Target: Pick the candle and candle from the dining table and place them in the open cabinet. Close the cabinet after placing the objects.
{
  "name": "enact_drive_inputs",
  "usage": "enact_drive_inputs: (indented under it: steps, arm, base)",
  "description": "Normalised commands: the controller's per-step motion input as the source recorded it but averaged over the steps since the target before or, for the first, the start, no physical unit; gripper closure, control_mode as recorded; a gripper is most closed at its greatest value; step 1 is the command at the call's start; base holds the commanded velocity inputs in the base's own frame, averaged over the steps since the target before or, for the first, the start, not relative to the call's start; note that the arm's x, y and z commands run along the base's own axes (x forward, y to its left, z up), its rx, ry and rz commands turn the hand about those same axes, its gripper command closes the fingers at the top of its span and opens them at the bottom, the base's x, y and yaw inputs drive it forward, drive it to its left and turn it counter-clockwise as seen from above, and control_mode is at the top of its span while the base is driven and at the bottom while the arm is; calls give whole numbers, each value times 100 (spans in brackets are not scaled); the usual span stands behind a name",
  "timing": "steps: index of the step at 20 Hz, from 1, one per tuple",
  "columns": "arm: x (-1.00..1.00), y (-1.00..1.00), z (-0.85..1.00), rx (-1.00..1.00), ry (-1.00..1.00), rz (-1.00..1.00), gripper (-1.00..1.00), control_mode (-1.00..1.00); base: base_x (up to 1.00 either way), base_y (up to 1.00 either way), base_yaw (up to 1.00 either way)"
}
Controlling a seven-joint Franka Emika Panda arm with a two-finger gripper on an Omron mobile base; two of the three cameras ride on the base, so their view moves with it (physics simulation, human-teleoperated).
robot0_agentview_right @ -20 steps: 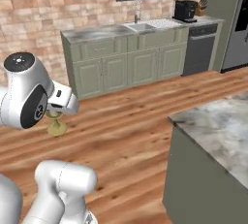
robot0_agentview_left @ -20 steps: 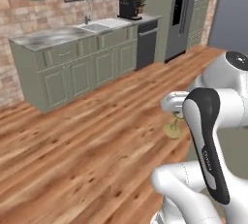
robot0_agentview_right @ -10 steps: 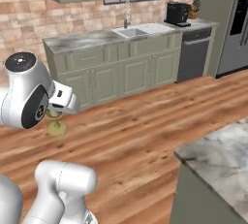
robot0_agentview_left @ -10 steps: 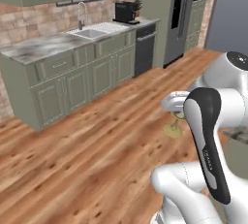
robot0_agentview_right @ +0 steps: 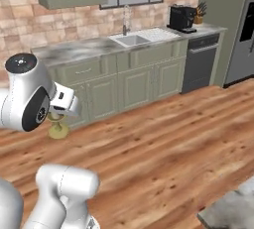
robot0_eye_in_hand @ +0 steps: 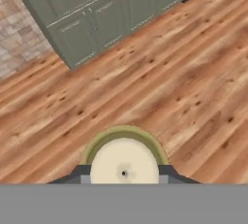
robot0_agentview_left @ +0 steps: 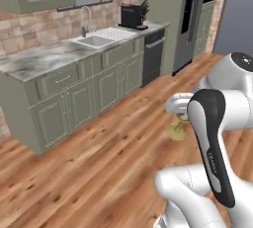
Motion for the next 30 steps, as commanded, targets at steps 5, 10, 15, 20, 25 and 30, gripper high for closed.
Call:
enact_drive_inputs:
  steps: [5, 10, 15, 20, 25, 30]
  arm:
    - [0, 0, 0, 0, 0, 0, 100, 100]
    - [0, 0, 0, 0, 0, 0, 100, 100]
    - [0, 0, 0, 0, 0, 0, 100, 100]
    - [0, 0, 0, 0, 0, 0, 100, 100]
    - [0, 0, 0, 0, 0, 0, 100, 100]
    - [0, 0, 0, 0, 0, 0, 100, 100]
  base:
    - [100, 11, -8]
    - [100, 6, -8]
    - [100, 0, -6]
    - [100, 0, -4]
    - [100, 0, -4]
    - [100, -10, -6]
